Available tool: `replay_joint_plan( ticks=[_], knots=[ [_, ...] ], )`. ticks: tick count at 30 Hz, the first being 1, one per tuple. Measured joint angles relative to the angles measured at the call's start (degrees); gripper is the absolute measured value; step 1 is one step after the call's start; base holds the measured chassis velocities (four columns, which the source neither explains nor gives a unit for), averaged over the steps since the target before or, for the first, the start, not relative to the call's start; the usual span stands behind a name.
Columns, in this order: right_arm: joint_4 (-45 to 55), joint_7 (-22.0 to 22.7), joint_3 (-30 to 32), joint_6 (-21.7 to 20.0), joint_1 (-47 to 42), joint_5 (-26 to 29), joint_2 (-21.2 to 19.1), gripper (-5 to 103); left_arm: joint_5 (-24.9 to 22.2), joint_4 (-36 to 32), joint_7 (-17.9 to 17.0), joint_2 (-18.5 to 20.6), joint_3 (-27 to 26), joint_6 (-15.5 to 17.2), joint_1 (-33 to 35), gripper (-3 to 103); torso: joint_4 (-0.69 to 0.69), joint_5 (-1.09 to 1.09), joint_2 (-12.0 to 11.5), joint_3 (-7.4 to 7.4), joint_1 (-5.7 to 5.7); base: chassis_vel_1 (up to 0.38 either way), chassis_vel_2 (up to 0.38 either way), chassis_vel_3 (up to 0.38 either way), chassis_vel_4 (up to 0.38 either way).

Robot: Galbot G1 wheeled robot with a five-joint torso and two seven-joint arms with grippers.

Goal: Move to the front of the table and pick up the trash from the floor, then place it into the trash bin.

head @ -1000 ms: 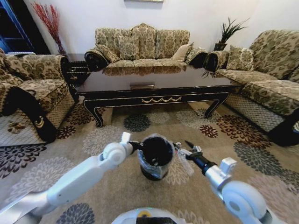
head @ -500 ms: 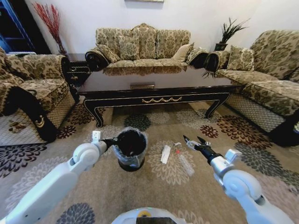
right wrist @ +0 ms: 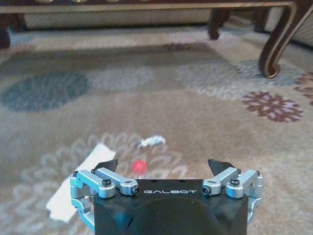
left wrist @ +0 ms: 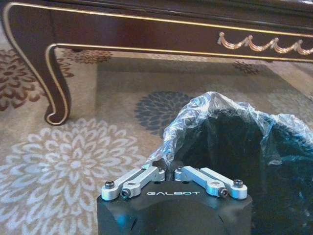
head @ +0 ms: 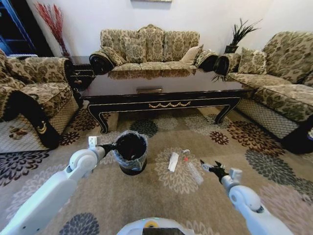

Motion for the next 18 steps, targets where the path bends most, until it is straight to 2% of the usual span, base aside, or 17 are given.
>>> replay_joint_plan(
  ticks=[8, 18],
  knots=[
    [-8.1, -0.8, -7.0, 0.6, 3.9, -3.2, -1.7, 100, 0.0, -1.8, -0.7, -0.8, -1.7, 0.0, 2.6, 4, -0.03, 0.00, 0.0, 0.00, 0.00, 0.000, 0.000, 0.000, 0.000],
    [-15.4, -1.3, -14.6, 0.2, 9.5, -3.3, -1.4, 100, 0.2, -3.0, -1.8, -0.9, -1.8, -0.1, 4.0, 4, -0.03, 0.01, 0.0, 0.00, 0.00, 0.000, 0.000, 0.000, 0.000]
  ],
)
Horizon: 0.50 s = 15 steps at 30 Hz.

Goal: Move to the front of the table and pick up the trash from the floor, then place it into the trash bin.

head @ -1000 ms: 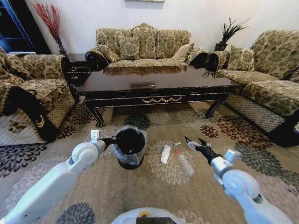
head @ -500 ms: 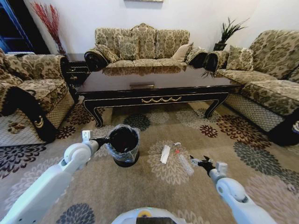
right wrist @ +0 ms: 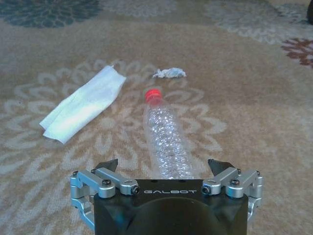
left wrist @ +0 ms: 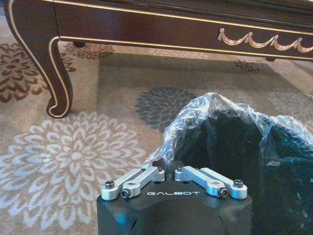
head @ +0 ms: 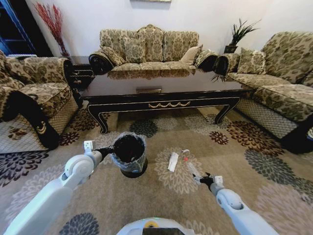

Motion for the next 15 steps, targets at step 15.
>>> replay_joint_plan(
  ticks=[15],
  knots=[
    [-9.9, -1.0, -8.1, 0.9, 11.3, -0.4, 0.5, 100, -0.5, -1.2, -0.7, 0.4, -2.0, 0.0, 3.1, 4, 0.01, -0.02, 0.0, 0.00, 0.00, 0.000, 0.000, 0.000, 0.000]
  ],
)
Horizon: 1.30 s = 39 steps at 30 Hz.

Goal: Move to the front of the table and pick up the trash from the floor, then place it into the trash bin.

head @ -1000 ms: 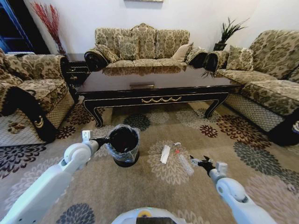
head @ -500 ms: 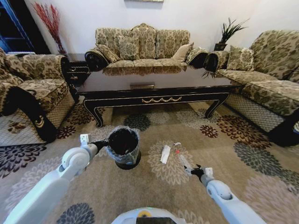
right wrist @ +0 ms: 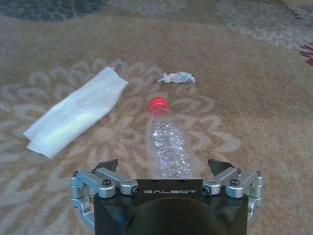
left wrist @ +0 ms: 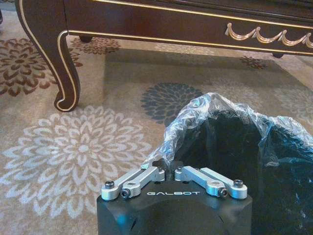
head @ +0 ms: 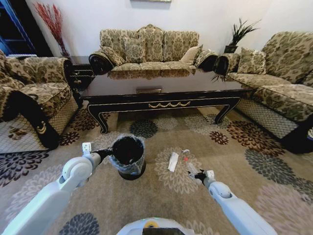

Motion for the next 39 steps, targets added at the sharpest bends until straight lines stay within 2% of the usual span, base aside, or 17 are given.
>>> replay_joint_plan(
  ticks=[8, 12, 15, 17, 18, 21, 23, 27, 29, 32, 39],
  knots=[
    [-5.3, -1.0, -2.9, 1.0, 3.5, -0.9, 0.7, 101, -0.2, -0.5, -0.1, 0.1, -0.3, 0.0, 0.2, 4, -0.01, 0.01, 0.0, 0.00, 0.00, 0.000, 0.000, 0.000, 0.000],
    [-8.6, -0.9, -4.0, 1.6, 5.1, -1.4, 1.3, 82, -0.4, -0.5, -0.1, 0.0, -0.4, 0.1, 0.5, 4, 0.00, 0.00, 0.0, 0.00, 0.00, 0.000, 0.000, 0.000, 0.000],
    [-9.2, -0.9, -4.3, 1.8, 5.3, -1.7, 1.4, 77, -0.4, -0.4, -0.3, 0.0, -0.4, 0.1, 0.5, 4, 0.00, 0.00, 0.0, 0.00, 0.00, 0.000, 0.000, 0.000, 0.000],
    [-10.1, -0.9, -4.3, 2.0, 5.3, -2.0, 1.7, 65, -0.4, -0.1, -0.4, 0.0, -0.4, 0.1, 0.5, 4, -0.01, 0.00, 0.0, 0.00, 0.00, 0.000, 0.000, 0.000, 0.000],
    [-10.1, -0.9, -4.3, 2.0, 5.3, -2.0, 1.7, 65, -0.4, -0.1, -0.4, 0.0, -0.4, 0.1, 0.5, 4, -0.01, 0.00, 0.0, 0.00, 0.00, 0.000, 0.000, 0.000, 0.000],
    [-10.9, -1.0, -4.3, 2.4, 5.3, -2.6, 1.9, 49, -0.4, 0.3, -0.4, -0.3, -0.3, 0.1, 0.2, 4, 0.01, -0.03, 0.0, -0.01, -0.01, 0.000, 0.000, 0.000, 0.000],
    [-11.0, -1.1, -4.3, 2.5, 5.3, -2.8, 1.9, 49, -0.4, 0.4, -0.4, -0.4, -0.2, 0.1, 0.1, 4, 0.01, -0.03, 0.0, -0.01, -0.01, 0.000, 0.000, 0.000, 0.000],
    [-10.2, -1.1, -3.9, 2.5, 4.8, -2.9, 1.5, 34, -0.4, 0.4, -0.4, -0.6, 0.4, 0.1, 0.0, 4, 0.01, 0.02, 0.0, -0.01, -0.01, 0.000, 0.000, 0.000, 0.000],
    [-10.0, -1.1, -3.7, 2.5, 4.6, -2.8, 1.3, 34, -0.4, 0.4, -0.3, -0.7, 0.5, 0.1, -0.1, 4, 0.01, 0.02, 0.0, -0.01, -0.01, 0.000, 0.000, 0.000, 0.000],
    [-8.2, -1.0, -2.4, 2.4, 3.4, -2.3, 0.8, 25, -0.1, 0.4, -0.3, -1.1, 1.4, 0.1, -0.5, 4, -0.02, 0.03, 0.0, 0.00, -0.01, 0.000, 0.000, 0.000, 0.000],
    [-0.7, -1.0, 3.1, 3.1, -0.8, -0.9, -0.1, 24, 0.6, 0.6, 0.2, -1.2, 4.0, 0.1, -1.7, 4, 0.00, 0.02, 0.0, 0.00, -0.01, 0.000, 0.000, 0.000, 0.000]
  ],
)
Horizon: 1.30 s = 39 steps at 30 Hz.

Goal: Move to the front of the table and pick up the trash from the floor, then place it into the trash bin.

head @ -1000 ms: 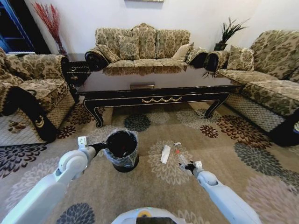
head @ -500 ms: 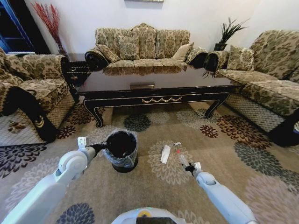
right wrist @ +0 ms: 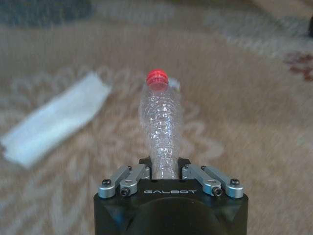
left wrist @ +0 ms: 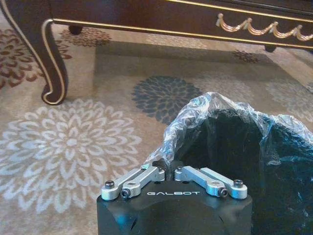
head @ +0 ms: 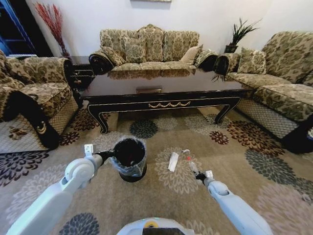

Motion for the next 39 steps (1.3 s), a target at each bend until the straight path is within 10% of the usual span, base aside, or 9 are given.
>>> replay_joint_plan(
  ticks=[9, 39],
  knots=[
    [16.3, 1.0, 8.0, 1.2, -8.5, 3.3, -2.1, 24, 0.7, 0.9, 0.0, -1.9, 5.6, -0.1, -3.2, 4, -0.03, -0.02, 0.0, 0.00, 0.00, 0.000, 0.000, 0.000, 0.000],
    [50.6, 4.4, 7.3, -3.9, -6.1, 20.0, -16.9, 24, 2.9, 3.6, -2.7, -9.1, 18.2, -0.4, -11.1, 4, -0.02, -0.01, 0.0, -0.01, 0.01, 0.000, 0.000, 0.000, 0.000]
  ],
)
